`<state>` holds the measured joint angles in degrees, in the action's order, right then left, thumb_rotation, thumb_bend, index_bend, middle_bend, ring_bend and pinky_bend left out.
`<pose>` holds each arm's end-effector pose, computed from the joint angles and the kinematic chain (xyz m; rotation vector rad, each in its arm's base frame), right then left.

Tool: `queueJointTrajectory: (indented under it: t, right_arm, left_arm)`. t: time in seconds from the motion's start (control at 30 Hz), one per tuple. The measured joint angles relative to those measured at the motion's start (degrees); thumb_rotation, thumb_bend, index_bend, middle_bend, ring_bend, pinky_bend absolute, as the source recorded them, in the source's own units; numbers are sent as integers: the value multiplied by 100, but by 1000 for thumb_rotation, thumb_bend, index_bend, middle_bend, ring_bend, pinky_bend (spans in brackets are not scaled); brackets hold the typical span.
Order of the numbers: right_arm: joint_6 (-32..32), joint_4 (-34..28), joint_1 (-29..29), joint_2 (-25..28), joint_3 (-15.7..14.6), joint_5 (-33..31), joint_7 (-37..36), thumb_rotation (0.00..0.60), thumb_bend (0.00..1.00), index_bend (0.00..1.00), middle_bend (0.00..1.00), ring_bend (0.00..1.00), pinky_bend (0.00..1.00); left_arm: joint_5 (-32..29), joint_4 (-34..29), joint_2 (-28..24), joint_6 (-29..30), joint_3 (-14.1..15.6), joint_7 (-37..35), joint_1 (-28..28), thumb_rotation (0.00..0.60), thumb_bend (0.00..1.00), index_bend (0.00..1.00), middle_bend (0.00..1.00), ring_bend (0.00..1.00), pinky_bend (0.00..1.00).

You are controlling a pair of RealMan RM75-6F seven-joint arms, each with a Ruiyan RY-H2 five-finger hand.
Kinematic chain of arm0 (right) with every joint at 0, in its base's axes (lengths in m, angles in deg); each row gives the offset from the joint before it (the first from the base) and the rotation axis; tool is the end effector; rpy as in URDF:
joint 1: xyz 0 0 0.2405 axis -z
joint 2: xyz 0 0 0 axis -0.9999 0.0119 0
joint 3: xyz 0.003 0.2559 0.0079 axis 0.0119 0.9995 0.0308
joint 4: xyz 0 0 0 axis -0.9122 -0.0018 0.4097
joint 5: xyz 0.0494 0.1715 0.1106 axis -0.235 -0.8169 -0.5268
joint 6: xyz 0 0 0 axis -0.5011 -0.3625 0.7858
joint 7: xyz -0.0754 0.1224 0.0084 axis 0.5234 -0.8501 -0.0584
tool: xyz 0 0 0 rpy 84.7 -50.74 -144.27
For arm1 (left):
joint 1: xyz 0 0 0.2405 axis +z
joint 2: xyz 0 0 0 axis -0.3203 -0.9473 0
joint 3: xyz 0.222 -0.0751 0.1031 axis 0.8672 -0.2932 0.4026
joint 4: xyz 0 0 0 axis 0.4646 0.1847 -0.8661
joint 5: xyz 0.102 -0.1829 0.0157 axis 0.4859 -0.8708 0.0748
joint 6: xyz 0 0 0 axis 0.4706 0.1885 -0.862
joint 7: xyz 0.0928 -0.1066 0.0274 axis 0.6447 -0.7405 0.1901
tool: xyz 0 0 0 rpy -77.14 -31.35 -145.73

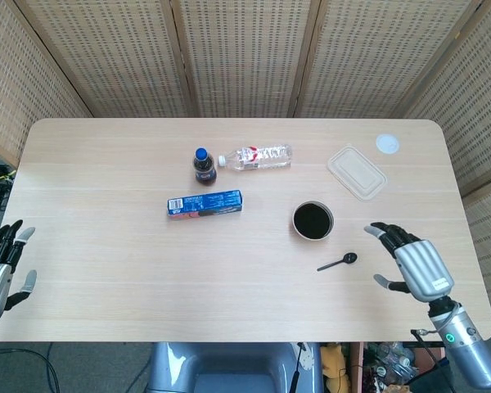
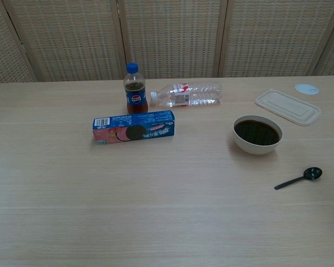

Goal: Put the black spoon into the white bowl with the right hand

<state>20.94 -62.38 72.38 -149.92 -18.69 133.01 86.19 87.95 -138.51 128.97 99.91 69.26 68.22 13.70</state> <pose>-0.2449 -0.2430 0.1400 1.7127 -0.8384 1.0651 -0.3032 0.1776 0.1633 -1.4610 -0.7719 -0.8305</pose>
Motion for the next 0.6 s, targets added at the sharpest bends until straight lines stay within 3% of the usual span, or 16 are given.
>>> queueJointTrajectory:
  t: [0.3,0.47,0.6]
  right_arm:
    - [-1126,21,-867,57,49,111,-109,600,211,314,576,610,805]
    - [-1570,166,-1237,-178,40,80,-133,600,211,370,702,753,950]
    - [-1937,339,-1465,-404,15,-18,-69,600,222,402,788,851,1000]
  left_arm:
    - [-92,-74,-148,-60,-156,109,-131,600,460,75,0,0,0]
    - [-115,-105,-212,-136,-232,123,-237,600,461,75,0,0,0]
    - [-184,-93,-237,-226,-280,120,-311,600,461,75,0,0,0]
